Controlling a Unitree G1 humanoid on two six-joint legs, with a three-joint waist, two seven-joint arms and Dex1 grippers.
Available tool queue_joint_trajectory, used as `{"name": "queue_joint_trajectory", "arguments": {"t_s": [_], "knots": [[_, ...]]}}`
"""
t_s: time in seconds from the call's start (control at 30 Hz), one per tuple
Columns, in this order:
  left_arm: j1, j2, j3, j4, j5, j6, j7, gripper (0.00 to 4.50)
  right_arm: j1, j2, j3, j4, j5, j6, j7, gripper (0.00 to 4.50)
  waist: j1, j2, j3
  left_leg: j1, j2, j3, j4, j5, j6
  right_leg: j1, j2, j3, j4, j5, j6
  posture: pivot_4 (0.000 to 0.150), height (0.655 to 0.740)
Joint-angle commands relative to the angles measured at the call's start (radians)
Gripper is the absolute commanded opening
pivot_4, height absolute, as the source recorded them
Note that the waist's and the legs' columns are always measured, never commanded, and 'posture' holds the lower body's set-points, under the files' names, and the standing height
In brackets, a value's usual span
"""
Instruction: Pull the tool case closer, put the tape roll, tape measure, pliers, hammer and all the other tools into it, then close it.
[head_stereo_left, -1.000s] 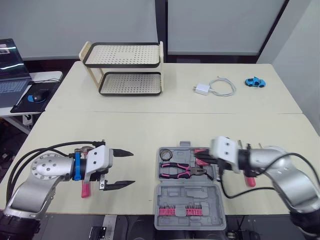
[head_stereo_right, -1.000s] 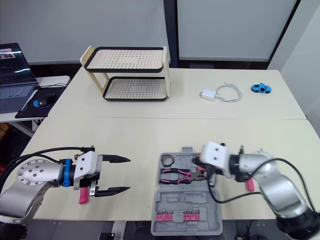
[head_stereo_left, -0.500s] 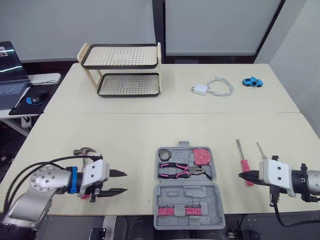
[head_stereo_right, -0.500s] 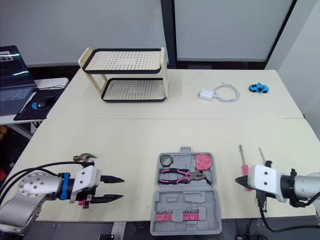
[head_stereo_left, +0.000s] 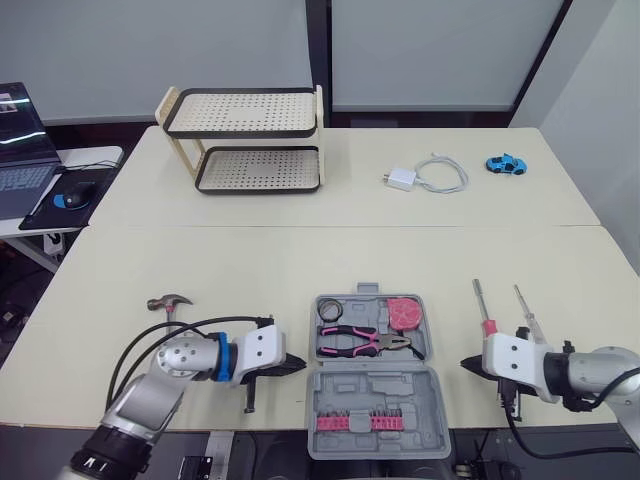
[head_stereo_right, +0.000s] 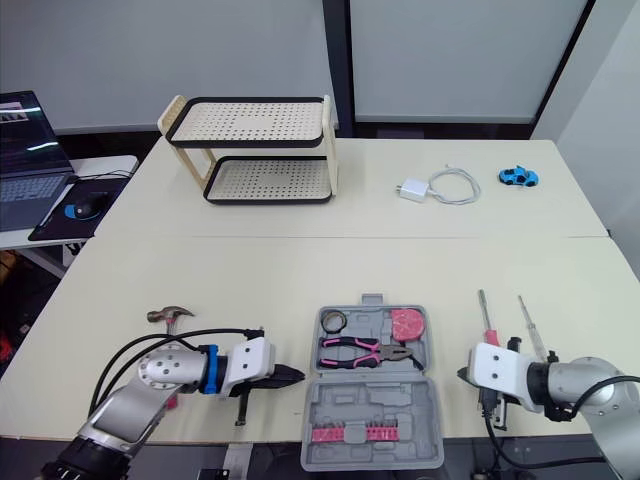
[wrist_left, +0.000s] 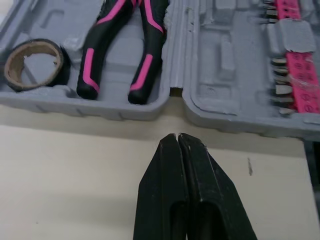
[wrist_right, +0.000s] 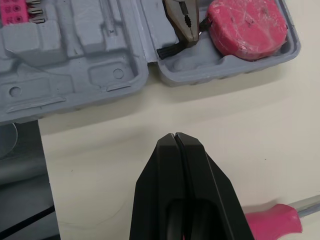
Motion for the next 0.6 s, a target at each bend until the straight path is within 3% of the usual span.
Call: {"name": "queue_joint_trajectory", "arguments": {"t_s": [0.03,0.6], "knots": [[-0.005,-0.002,-0.018,0.012,0.025,-0.007,0.018,0.01,-0.026,0.012,0.038,0.009,-0.016,0.001,-0.017,0.0,-0.001,0.0,0.0,0.0,0.0,0.0,0.0,0.0,0.0,0.0,0.0,0.0,0.0,0.0,0.0,0.15,0.74],[-0.033,-0.053,-0.078,0.06,0.075,-0.042,0.076,0.01,-0.151,0.096,0.203,0.091,-0.073,0.022,-0.049,0.0,0.001,0.001,0.0,0.0,0.0,-0.001,0.0,0.0,0.0,0.0,0.0,0.0,0.0,0.0,0.0,0.15,0.74]]}}
